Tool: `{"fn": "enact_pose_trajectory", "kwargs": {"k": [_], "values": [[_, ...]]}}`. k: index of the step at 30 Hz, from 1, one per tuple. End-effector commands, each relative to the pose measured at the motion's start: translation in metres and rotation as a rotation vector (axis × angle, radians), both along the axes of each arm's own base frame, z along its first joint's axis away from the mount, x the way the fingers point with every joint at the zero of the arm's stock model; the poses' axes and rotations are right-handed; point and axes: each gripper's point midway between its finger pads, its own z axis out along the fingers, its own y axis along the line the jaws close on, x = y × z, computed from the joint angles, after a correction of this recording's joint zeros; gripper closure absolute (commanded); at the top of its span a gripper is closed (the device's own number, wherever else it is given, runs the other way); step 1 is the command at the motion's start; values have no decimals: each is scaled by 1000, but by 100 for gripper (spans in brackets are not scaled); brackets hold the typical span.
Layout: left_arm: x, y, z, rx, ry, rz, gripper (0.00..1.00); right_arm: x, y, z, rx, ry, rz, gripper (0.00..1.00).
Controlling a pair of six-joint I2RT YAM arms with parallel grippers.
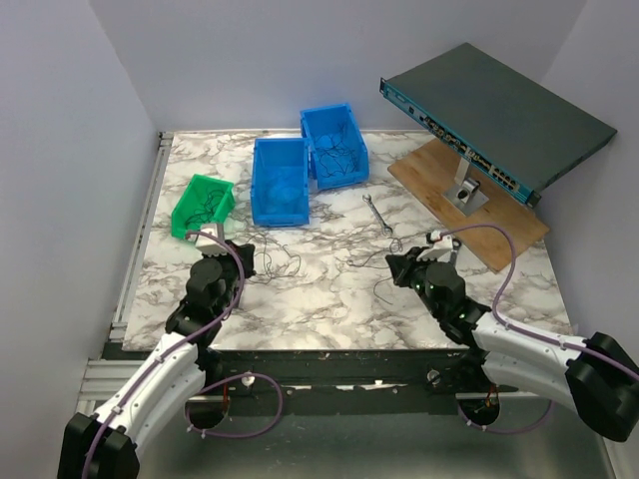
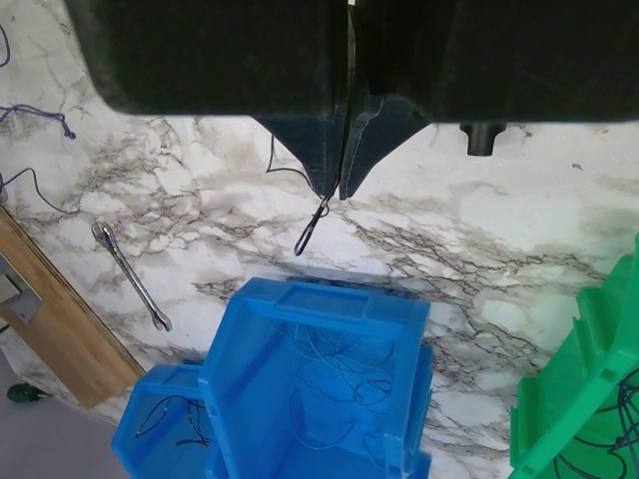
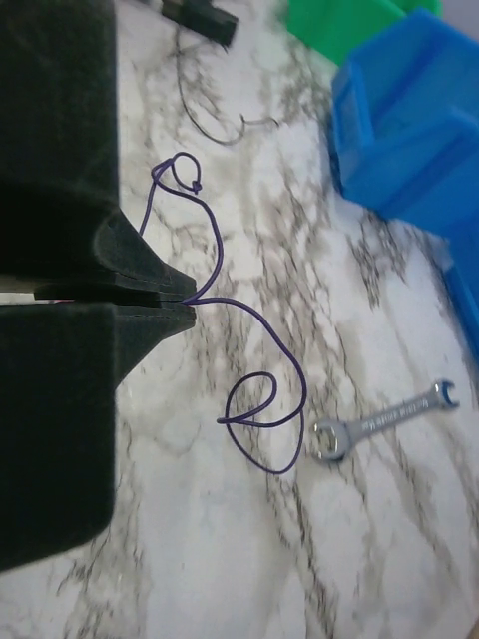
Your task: Untangle the cables
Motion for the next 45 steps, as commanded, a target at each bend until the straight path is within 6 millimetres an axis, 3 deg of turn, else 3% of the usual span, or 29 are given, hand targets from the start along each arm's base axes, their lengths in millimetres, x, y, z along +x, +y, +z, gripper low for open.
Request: {"fn": "enact_pose_trajectory", "kwargs": {"k": [1, 8, 13, 15, 18, 21, 29, 35, 38, 45], "values": [[2, -16, 15, -1, -31, -86, 100, -19, 47, 21, 40, -99, 309, 99], [5, -15, 7, 25, 11, -81, 100, -20, 58, 12, 31, -54, 354, 99], [7, -4, -12, 84, 120, -20, 99, -17, 58, 8, 25, -43, 342, 99], [5, -6, -18, 104, 176, -36, 83, -16, 58, 7, 22, -39, 341, 99], [0, -12, -24, 106, 262, -65, 36, -17, 60, 6, 23, -34, 354, 99], [-4, -17, -28, 112, 339, -90, 3, -18, 61, 7, 27, -33, 358, 99], [-15, -16, -70, 211, 689, -44, 1, -21, 58, 7, 36, -34, 352, 99], [2, -11, -75, 275, 752, 14, 2, -22, 59, 6, 43, -29, 355, 99], [9, -20, -84, 294, 790, -28, 2, -21, 58, 4, 42, -26, 348, 99], [5, -33, -109, 375, 893, -119, 6, -22, 58, 6, 49, -30, 345, 99]]}}
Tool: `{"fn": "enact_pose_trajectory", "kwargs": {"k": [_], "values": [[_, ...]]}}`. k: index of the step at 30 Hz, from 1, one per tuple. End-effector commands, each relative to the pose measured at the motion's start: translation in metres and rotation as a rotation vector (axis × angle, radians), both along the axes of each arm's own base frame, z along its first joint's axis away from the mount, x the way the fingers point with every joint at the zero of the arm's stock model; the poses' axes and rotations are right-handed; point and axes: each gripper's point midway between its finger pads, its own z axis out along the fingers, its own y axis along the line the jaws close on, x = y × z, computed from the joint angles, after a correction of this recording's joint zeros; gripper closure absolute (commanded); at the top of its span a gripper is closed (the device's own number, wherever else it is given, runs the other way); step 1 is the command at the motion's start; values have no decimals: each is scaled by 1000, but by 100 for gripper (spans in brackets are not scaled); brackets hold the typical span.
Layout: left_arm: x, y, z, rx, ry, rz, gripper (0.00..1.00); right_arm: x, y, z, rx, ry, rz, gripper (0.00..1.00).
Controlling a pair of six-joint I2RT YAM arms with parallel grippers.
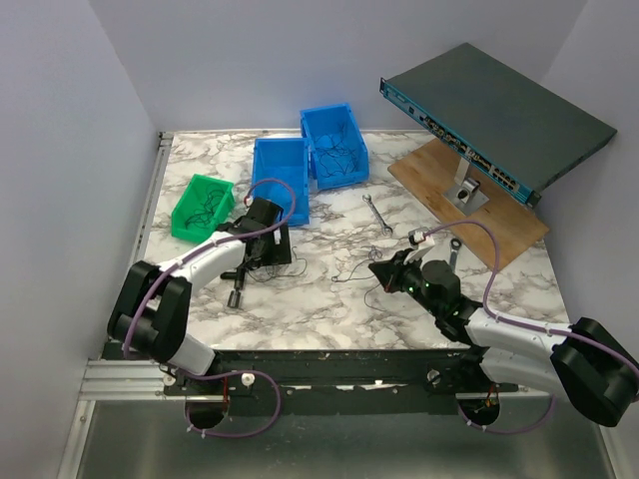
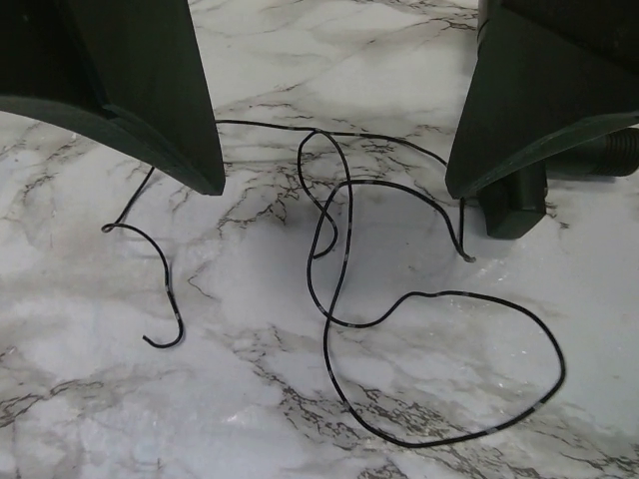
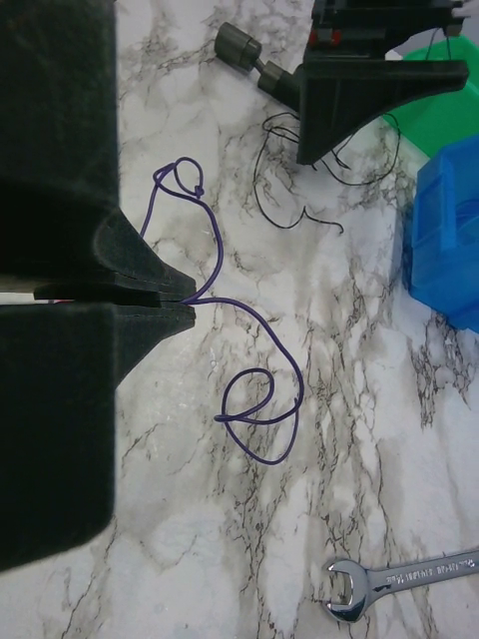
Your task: Untangle the cables
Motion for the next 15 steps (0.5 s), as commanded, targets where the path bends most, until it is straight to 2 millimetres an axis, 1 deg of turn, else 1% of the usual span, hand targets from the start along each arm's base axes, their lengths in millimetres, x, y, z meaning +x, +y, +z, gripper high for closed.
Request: {"fn": "enact_pose_trajectory", "kwargs": {"k": [1, 5, 8, 10, 13, 14, 15], "values": [[-13, -6, -12, 35, 76, -78, 7, 1, 4, 12, 37, -28, 8, 99], [-17, -12, -19, 69, 103, -115, 14, 1, 3, 13, 39, -30, 4, 99], [-23, -29, -19, 35, 126, -165, 20, 1, 3, 13, 39, -28, 2, 99], [-27, -39, -23, 14, 142, -186, 23, 1, 3, 13, 38, -29, 2, 99], [-34, -45, -38, -4, 189, -190, 32, 1, 1, 12, 35, -29, -5, 99], [-36, -45, -43, -15, 196, -182, 36, 1, 1, 12, 35, -30, -8, 99], [-37, -47, -43, -21, 197, -177, 42, 1, 0, 12, 35, -31, -9, 99]]}}
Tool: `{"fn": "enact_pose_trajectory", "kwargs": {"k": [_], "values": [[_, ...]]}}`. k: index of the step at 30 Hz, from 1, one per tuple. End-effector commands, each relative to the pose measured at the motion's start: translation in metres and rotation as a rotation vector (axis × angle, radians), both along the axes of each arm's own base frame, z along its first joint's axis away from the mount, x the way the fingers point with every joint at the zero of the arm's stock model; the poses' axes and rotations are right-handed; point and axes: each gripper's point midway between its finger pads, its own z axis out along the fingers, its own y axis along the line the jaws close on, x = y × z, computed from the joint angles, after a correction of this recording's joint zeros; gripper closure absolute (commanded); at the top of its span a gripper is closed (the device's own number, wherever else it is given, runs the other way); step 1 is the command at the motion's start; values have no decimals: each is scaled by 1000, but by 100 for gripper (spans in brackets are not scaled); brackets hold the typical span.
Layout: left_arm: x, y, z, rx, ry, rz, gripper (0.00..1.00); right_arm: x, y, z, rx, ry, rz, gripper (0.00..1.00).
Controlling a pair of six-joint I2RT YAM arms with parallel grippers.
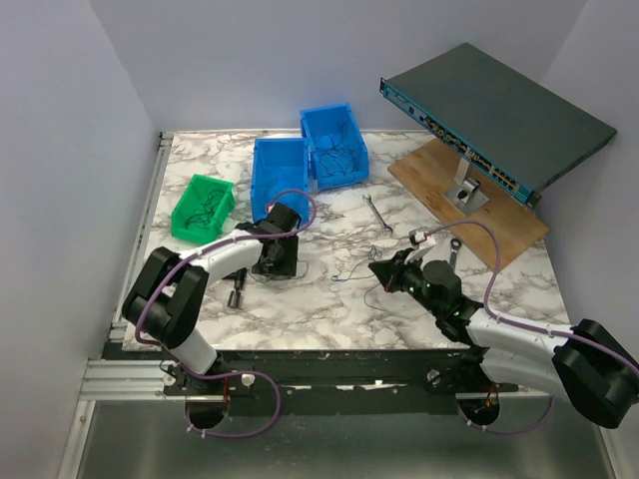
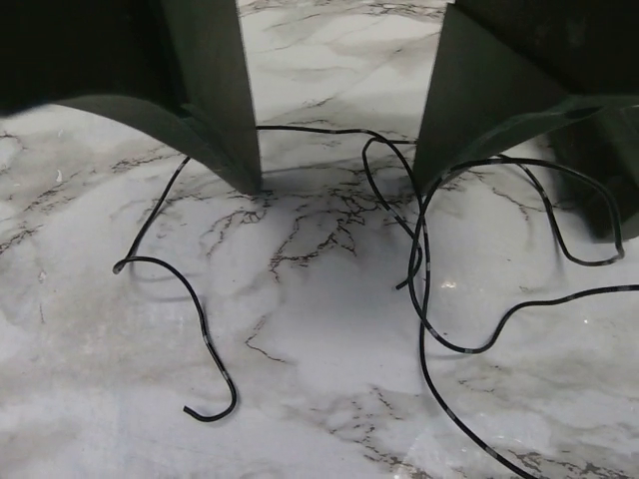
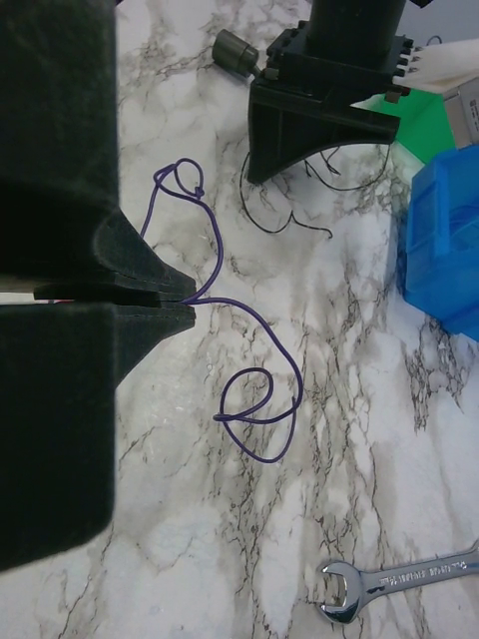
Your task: Untangle the cables
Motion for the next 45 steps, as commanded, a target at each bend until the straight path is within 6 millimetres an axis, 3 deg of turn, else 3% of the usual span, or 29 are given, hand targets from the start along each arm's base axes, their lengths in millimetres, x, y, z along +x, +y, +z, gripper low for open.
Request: {"fn": "enact_pose_trajectory", "kwargs": {"k": [1, 4, 6, 11, 19, 25, 30, 34, 39, 45], "values": [[-11, -18, -12, -85, 50, -4, 47, 1, 0, 11, 31, -25, -11, 99], [-13, -20, -12, -129, 19, 20, 73, 2, -2, 11, 30, -27, -20, 99], [-17, -25, -14, -163, 31, 15, 99, 2, -3, 11, 30, -29, -23, 99], [-23, -36, 2, -195, -8, -17, 100, 3, -4, 11, 28, -29, -31, 99], [-20, -49, 75, -253, -137, -69, 100, 5, -10, 11, 27, -32, -69, 99], [3, -64, 122, -301, -234, -106, 100, 8, -19, 14, 31, -43, -116, 99], [51, -97, 173, -337, -334, -174, 100, 10, -31, 16, 42, -48, -182, 99], [107, -118, 196, -309, -335, -181, 100, 9, -34, 18, 50, -54, -192, 99], [196, -130, 232, -343, -416, -144, 100, 11, -39, 17, 48, -55, -220, 99], [298, -134, 241, -513, -565, -85, 100, 11, -41, 18, 63, -55, -235, 99]]}}
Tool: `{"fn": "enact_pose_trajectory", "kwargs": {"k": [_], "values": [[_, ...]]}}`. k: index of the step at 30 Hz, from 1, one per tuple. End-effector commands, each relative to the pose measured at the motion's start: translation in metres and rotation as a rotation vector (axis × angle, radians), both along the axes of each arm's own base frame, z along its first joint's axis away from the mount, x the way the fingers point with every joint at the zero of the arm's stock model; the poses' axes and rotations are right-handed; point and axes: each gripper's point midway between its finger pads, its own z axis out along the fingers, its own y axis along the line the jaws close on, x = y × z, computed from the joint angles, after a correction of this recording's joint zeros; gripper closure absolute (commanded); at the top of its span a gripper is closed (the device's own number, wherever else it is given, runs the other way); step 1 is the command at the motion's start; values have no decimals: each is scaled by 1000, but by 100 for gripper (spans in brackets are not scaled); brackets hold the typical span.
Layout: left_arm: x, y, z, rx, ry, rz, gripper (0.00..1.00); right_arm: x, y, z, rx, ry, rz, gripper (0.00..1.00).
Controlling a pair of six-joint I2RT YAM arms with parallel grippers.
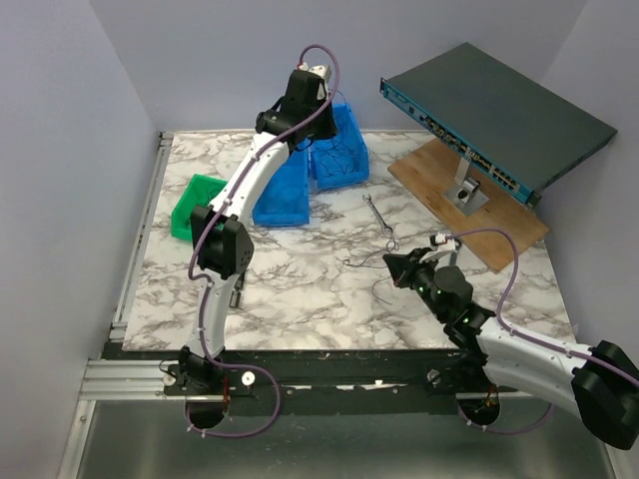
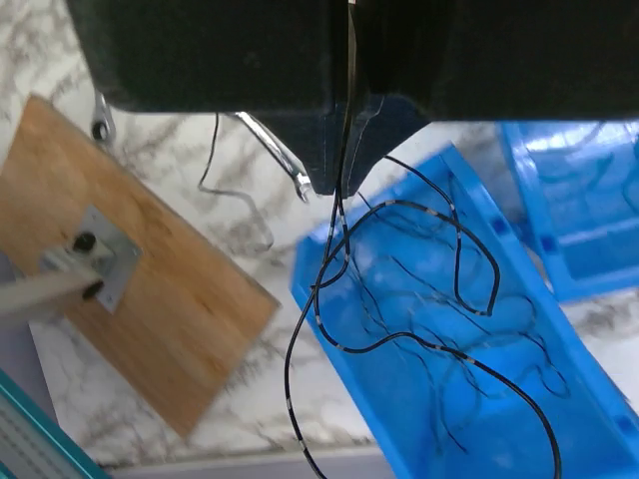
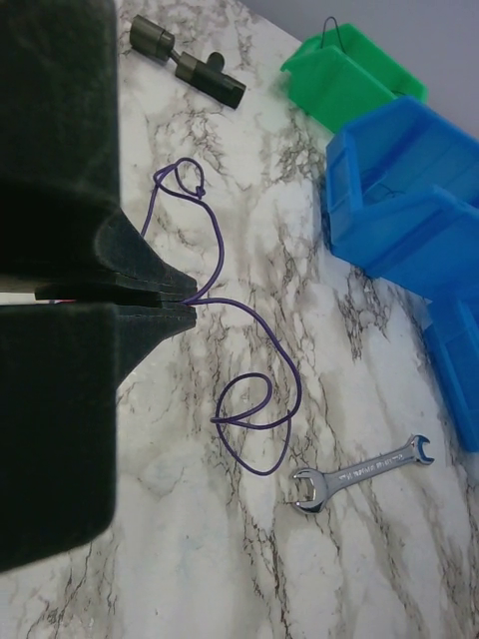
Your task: Untangle the cables
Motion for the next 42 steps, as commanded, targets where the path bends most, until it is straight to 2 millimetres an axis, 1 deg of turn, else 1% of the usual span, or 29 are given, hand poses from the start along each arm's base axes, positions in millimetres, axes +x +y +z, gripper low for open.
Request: {"fn": "enact_pose_trajectory", "kwargs": {"k": [1, 2, 5, 6, 9, 12, 13, 14, 15, 16, 17, 18, 22, 25, 26, 27, 28, 32, 34, 36, 37, 38, 39, 40, 42], "values": [[54, 7, -8, -123, -47, 6, 100, 0, -8, -5, 9, 10, -44, 99], [64, 5, -8, -154, -77, 4, 100, 0, -8, -5, 9, 10, -45, 99], [82, 1, -16, -198, -100, 21, 100, 0, -8, -5, 10, 9, -46, 99], [87, 0, -22, -212, -94, 23, 100, 1, -9, -5, 9, 9, -48, 99], [93, -6, -29, -269, -76, 12, 100, 1, -10, -4, 11, 6, -53, 99], [96, -9, -30, -285, -84, 7, 100, 1, -11, -3, 11, 5, -60, 99], [97, -8, -32, -284, -83, 13, 90, 1, -11, -4, 11, 5, -62, 99], [97, -6, -33, -276, -81, 28, 70, 1, -12, -3, 12, 4, -63, 99], [98, -3, -33, -270, -77, 41, 52, 1, -12, -4, 11, 5, -64, 99], [97, -2, -33, -267, -77, 42, 47, 1, -11, -4, 10, 6, -62, 99], [95, 0, -30, -268, -76, 42, 43, 1, -11, -4, 10, 6, -62, 99], [94, 3, -28, -268, -76, 45, 41, 1, -11, -4, 10, 8, -63, 99], [80, 14, 0, -237, -111, 43, 38, 1, -10, -5, 6, 11, -56, 99], [59, 18, 17, -221, -112, 8, 37, -2, -4, -5, -5, 6, -12, 99], [49, 19, 25, -218, -114, -14, 37, -2, -1, -5, -7, 7, 2, 99], [40, 21, 27, -210, -104, -26, 37, -3, 0, -5, -8, 6, 11, 99], [30, 23, 34, -204, -105, -42, 35, -3, 1, -5, -9, 6, 15, 99], [-21, 34, 46, -182, -90, -104, 30, -4, 4, -7, -13, 12, 34, 99], [-52, 40, 50, -176, -97, -128, 27, -6, 11, -9, -18, 19, 70, 99], [-86, 47, 39, -154, -93, -130, 25, -8, 24, -10, -27, 26, 137, 99], [-101, 50, 28, -144, -80, -127, 24, -11, 31, -11, -29, 30, 176, 99], [-117, 54, 30, -150, -102, -126, 24, -12, 37, -10, -25, 28, 207, 99], [-131, 58, 20, -149, -94, -122, 23, -16, 45, -10, -16, 33, 251, 100], [-146, 62, 20, -163, -111, -121, 22, -20, 53, -7, -7, 29, 298, 99], [-172, 75, 10, -178, -118, -94, 20, -30, 70, -6, 10, 44, 403, 99]]}}
